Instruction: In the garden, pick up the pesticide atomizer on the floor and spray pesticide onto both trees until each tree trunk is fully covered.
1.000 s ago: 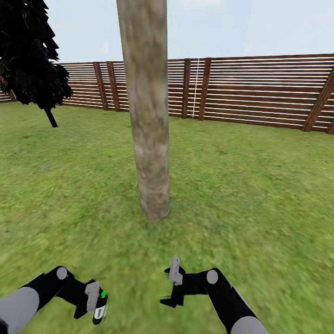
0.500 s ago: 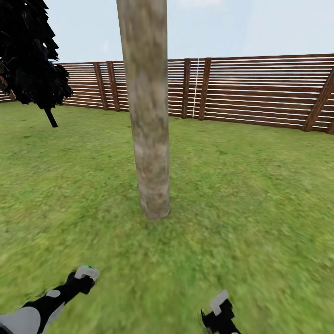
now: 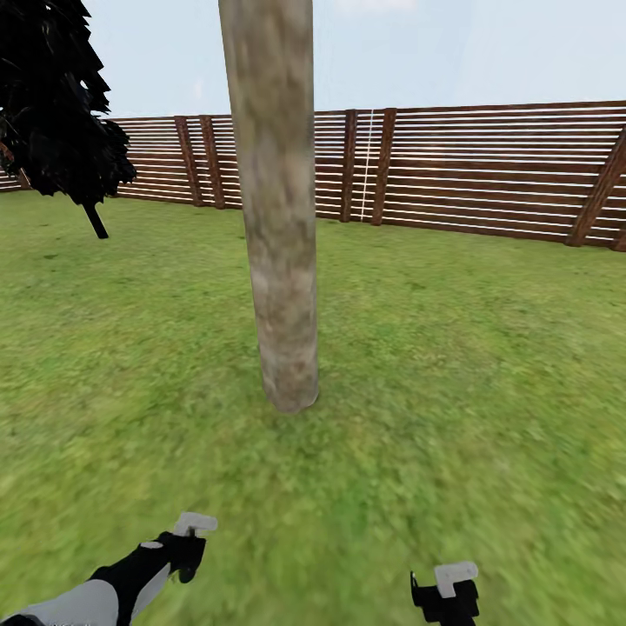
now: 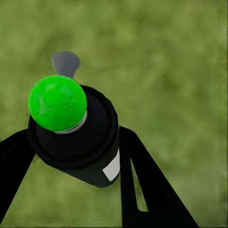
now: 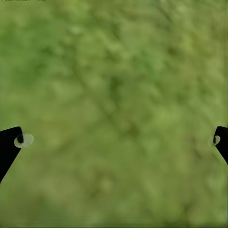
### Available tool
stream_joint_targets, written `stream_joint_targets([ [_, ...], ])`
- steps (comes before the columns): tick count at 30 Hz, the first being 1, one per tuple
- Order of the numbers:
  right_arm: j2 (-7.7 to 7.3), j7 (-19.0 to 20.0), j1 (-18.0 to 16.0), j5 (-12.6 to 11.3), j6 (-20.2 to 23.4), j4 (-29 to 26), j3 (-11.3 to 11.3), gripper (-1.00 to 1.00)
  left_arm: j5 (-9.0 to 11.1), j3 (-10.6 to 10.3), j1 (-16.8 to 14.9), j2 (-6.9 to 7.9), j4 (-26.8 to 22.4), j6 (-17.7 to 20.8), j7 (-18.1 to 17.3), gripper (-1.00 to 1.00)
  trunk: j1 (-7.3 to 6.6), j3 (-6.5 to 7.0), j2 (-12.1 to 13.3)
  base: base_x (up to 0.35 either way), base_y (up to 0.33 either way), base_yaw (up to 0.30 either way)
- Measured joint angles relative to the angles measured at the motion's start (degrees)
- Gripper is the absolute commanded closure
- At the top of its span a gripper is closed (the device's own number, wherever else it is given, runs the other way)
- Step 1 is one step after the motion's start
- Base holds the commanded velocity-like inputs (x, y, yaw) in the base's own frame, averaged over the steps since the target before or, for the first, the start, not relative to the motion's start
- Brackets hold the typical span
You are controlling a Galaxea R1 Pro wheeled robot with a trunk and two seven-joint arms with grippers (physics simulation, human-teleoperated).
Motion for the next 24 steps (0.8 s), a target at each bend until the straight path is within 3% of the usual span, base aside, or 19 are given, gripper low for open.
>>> stream_joint_targets([
  [4,-0.01,0.0,0.1,0.0,-1.2,-0.1,0.0,-1.00,0.0,0.0,0.0,-0.08,-6.8,7.7,0.2,1.00,0.00,-0.01,0.0,0.122,0.000,-0.007],
  [9,0.08,-0.1,0.1,0.0,-1.3,0.0,0.0,-1.00,-0.1,0.0,-0.3,-0.02,-9.2,10.5,0.2,1.00,0.00,0.13,0.0,0.322,-0.001,-0.216],
  [10,0.04,-0.1,0.1,0.0,-1.3,0.0,0.0,-1.00,0.0,0.0,-0.4,-0.13,-9.9,12.8,0.1,1.00,0.00,0.18,0.0,0.228,-0.175,-0.267],
  [11,0.01,-0.1,0.1,0.1,-1.3,-0.1,-0.1,-1.00,0.1,0.0,-0.5,-0.02,-12.6,14.7,0.0,1.00,0.00,0.23,0.0,0.199,-0.204,-0.268],
  [18,0.00,-0.1,0.2,0.1,-1.3,0.0,-0.1,-1.00,0.1,0.0,-0.5,-0.04,-19.0,20.2,-0.1,1.00,0.00,0.54,0.0,0.145,-0.157,-0.251],
  [21,0.00,-0.1,0.1,0.1,-1.3,0.0,-0.1,-1.00,0.1,0.1,-0.6,-0.02,-23.7,24.6,-0.1,1.00,0.00,0.62,0.0,0.014,-0.011,-0.063],
  [24,0.00,-0.2,0.2,0.1,-1.3,0.0,-0.1,-1.00,-0.3,2.9,-2.1,0.25,-26.1,27.6,0.0,1.00,0.00,0.63,0.0,0.002,-0.001,-0.008],
])
